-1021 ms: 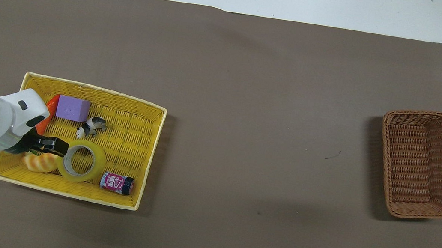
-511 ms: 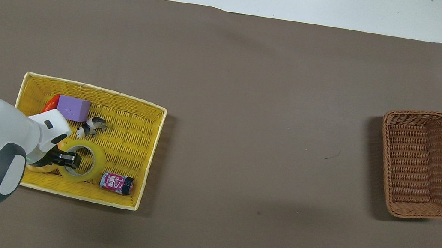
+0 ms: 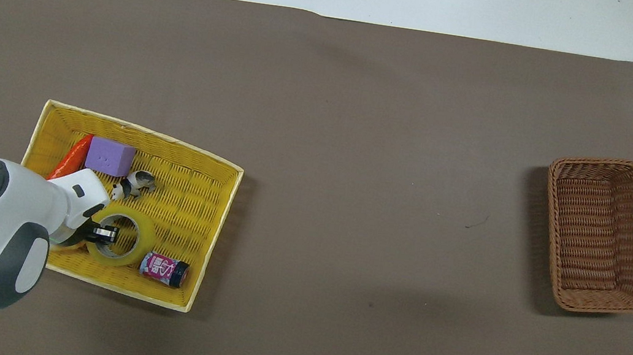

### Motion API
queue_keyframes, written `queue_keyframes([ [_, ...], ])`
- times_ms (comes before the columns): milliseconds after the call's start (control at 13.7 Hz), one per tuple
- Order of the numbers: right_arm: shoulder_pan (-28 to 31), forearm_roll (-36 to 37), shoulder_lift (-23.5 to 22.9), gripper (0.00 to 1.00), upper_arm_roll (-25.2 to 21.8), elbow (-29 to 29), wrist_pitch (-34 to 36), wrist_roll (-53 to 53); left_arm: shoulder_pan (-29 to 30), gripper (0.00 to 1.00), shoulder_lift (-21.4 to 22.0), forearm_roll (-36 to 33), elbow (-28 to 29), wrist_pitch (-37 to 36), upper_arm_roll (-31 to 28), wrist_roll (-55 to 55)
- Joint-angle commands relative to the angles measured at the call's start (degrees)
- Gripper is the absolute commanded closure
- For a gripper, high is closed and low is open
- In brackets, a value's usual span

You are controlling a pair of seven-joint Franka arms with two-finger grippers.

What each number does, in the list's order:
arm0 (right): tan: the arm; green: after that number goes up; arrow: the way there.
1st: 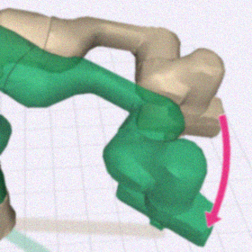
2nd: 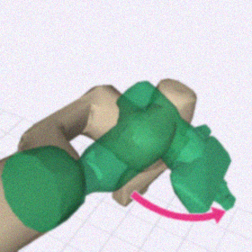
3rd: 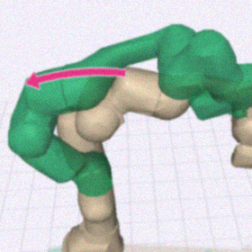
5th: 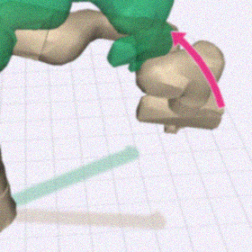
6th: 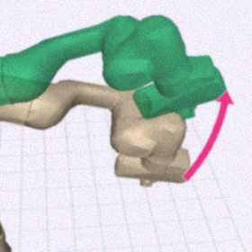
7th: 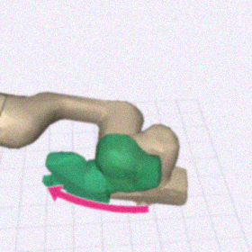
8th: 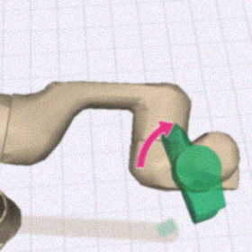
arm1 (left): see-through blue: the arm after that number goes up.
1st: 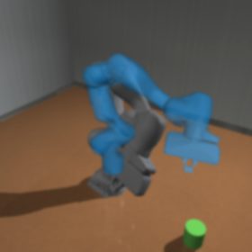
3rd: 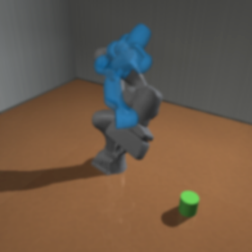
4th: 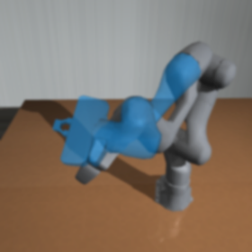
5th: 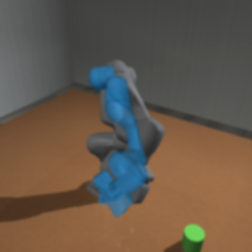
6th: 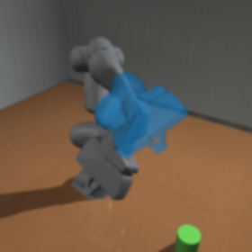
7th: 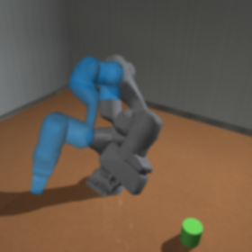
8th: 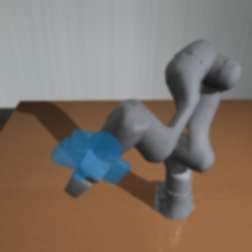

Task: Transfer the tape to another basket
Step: 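Grasp the tape roll rim with the left gripper and lift it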

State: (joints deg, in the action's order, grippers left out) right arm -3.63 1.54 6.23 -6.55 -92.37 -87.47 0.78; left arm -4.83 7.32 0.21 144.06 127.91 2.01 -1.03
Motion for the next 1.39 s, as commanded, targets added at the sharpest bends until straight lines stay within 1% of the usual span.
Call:
queue_keyframes([
  [0,-0.1,0.5,1.8,0.00,0.0,-1.9,0.5,-1.5,-0.8,1.00,-2.5,-0.1,-1.6,0.2,-0.7,0.3],
  [146,-0.1,0.5,1.9,0.00,0.0,-1.9,0.4,-1.4,-0.6,1.00,-3.0,-0.1,-5.5,-4.0,-0.7,0.2],
  [511,-0.2,-0.8,1.4,0.00,0.0,-2.6,0.2,-1.4,-0.3,1.00,-2.7,-0.1,-13.6,-13.8,-0.7,-0.2],
  [657,-0.2,-3.0,0.9,0.00,0.0,-2.7,-0.1,-1.4,-0.3,1.00,-2.7,-0.1,-17.5,-17.8,-0.7,-0.3],
  [730,-0.4,-3.6,0.8,0.00,0.0,-3.4,-1.2,-1.4,-0.2,1.00,-2.9,0.0,-20.5,-20.5,-0.7,-0.3],
  [803,-1.9,-4.1,0.9,0.00,0.0,-4.9,-3.4,-1.4,-0.1,1.00,-3.7,0.8,-24.1,-23.6,-0.7,-0.3],
  [876,-2.6,-4.1,1.0,0.00,0.0,-5.7,-4.8,-1.4,-0.1,1.00,-5.2,1.4,-28.1,-26.5,-0.7,-0.5],
  [1021,-4.1,-5.2,0.5,0.00,0.0,-6.9,-5.3,-1.3,-0.1,1.00,-8.2,1.6,-36.4,-33.1,-0.7,-0.6],
  [1167,-4.4,-8.9,0.6,0.00,0.0,-9.7,-8.1,-0.7,-0.1,1.00,-10.6,1.6,-43.9,-38.9,-0.7,-0.6],
  [1313,-6.3,-10.4,0.6,0.00,0.0,-11.5,-8.6,-0.6,-0.6,1.00,-10.7,1.6,-47.6,-40.6,-0.7,-0.6],
])
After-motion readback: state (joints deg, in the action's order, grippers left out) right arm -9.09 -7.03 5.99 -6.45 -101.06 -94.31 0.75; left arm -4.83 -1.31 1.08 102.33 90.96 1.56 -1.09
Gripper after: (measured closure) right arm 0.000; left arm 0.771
